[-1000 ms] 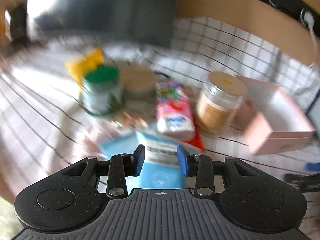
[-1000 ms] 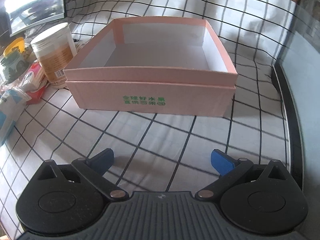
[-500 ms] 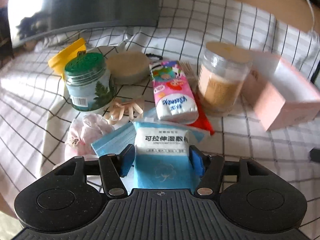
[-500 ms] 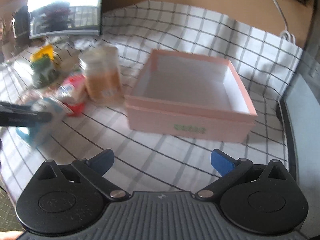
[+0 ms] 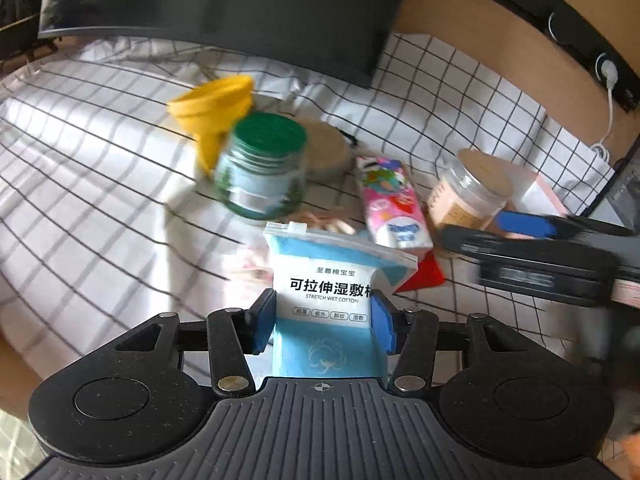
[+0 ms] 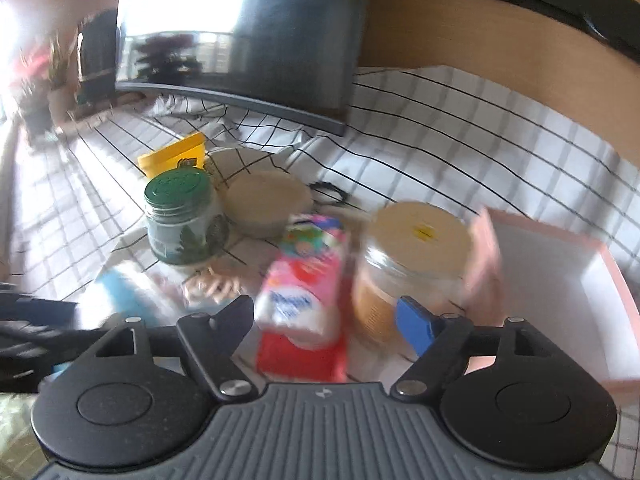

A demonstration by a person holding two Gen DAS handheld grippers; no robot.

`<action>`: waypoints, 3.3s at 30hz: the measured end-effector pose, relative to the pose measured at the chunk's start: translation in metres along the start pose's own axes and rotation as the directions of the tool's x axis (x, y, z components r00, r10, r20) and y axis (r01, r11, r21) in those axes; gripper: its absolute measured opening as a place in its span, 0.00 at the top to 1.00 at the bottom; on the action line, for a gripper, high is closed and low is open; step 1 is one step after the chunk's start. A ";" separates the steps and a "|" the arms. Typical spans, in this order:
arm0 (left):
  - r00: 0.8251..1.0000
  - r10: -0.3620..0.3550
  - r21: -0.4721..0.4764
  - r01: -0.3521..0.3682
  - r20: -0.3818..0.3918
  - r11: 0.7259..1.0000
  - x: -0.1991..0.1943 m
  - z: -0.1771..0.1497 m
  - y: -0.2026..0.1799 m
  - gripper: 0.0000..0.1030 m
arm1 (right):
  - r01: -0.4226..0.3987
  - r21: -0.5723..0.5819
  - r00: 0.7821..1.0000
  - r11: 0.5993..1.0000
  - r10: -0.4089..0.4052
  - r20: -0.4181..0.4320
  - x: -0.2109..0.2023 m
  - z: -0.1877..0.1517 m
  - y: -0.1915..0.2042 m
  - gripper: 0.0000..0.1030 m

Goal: Organize soft objects
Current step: 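Grasp the blue wet-cotton pack with the left tool while the right tool grasps the pink Kleenex pack, then carry both packs over the pink box and open both tools to drop them, then grasp the pink lace fabric item on the table with the left tool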

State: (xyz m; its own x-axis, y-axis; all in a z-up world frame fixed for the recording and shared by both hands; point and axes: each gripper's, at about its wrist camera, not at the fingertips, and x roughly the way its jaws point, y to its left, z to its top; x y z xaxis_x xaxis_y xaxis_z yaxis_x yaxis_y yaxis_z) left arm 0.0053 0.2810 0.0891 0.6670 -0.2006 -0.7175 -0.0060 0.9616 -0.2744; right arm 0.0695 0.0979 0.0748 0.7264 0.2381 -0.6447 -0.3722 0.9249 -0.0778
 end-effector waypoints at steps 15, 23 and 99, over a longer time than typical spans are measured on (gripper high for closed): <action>0.995 -0.094 -0.116 0.095 0.015 0.989 -0.004 0.028 0.071 0.49 | 0.078 0.020 0.984 0.997 -0.074 -0.161 0.059 0.024 0.039 0.53; 0.989 -0.032 -0.038 0.038 0.147 0.999 -0.035 0.073 0.007 0.49 | -0.109 0.031 0.993 0.994 0.108 0.054 -0.049 0.092 -0.014 0.53; 0.992 0.083 -0.080 -0.091 -0.100 0.993 0.076 0.021 0.029 0.48 | -0.195 -0.304 0.977 0.932 0.213 0.026 -0.059 0.049 -0.002 0.15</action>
State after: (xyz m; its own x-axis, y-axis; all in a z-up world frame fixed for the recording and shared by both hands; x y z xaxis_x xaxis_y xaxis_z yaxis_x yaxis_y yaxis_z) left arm 0.0716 0.2975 0.0402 0.5864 -0.1381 -0.7982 -0.1262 0.9577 -0.2585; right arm 0.0552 0.0966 0.1500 0.6455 0.4373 -0.6261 -0.6644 0.7258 -0.1781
